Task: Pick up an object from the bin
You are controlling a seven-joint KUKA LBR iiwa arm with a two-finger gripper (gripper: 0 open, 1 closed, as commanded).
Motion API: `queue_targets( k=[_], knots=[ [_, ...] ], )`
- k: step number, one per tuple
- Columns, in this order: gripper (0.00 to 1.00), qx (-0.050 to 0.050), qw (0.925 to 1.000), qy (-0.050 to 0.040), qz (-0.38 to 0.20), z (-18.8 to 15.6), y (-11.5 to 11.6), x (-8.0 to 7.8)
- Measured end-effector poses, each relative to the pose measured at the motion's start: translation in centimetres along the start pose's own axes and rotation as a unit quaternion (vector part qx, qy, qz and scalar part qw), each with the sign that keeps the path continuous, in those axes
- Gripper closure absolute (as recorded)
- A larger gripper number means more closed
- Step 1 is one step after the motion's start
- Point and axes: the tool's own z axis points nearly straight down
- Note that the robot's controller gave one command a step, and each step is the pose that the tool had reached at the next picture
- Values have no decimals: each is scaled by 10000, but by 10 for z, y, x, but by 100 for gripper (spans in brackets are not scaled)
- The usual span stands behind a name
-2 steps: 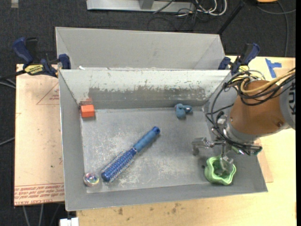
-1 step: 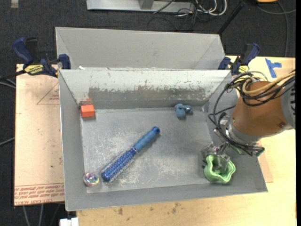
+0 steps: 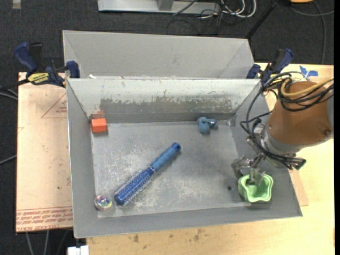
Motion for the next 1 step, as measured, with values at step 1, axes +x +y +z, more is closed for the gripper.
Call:
queue_targets(
  k=[1],
  knots=[
    [100, 23, 10000, -7, 10, -68, -1, -3]
  ],
)
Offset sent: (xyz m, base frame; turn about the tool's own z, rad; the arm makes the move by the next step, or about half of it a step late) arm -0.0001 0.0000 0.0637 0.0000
